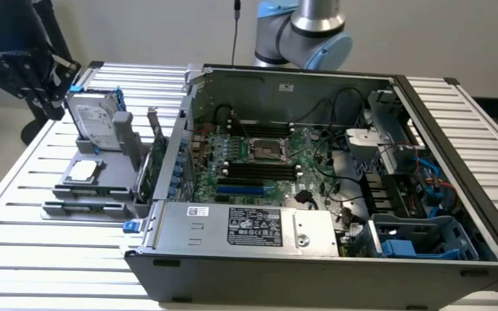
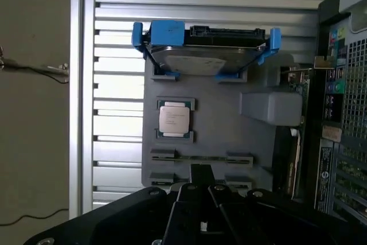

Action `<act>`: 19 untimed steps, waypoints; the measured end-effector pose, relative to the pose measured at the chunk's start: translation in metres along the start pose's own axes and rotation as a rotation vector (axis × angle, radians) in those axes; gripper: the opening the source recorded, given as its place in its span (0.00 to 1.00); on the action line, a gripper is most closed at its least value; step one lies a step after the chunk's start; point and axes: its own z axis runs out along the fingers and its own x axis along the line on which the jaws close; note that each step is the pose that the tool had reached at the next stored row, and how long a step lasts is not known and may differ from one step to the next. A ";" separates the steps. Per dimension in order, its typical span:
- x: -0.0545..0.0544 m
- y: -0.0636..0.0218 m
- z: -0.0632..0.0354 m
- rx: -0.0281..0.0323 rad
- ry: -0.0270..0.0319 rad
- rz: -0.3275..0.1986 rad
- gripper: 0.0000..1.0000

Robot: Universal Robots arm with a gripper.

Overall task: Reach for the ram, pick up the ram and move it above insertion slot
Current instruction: 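Pick up the ram and move it above insertion slot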

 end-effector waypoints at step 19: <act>-0.012 -0.0318 0.0141 -0.0004 0.0036 -0.094 0.11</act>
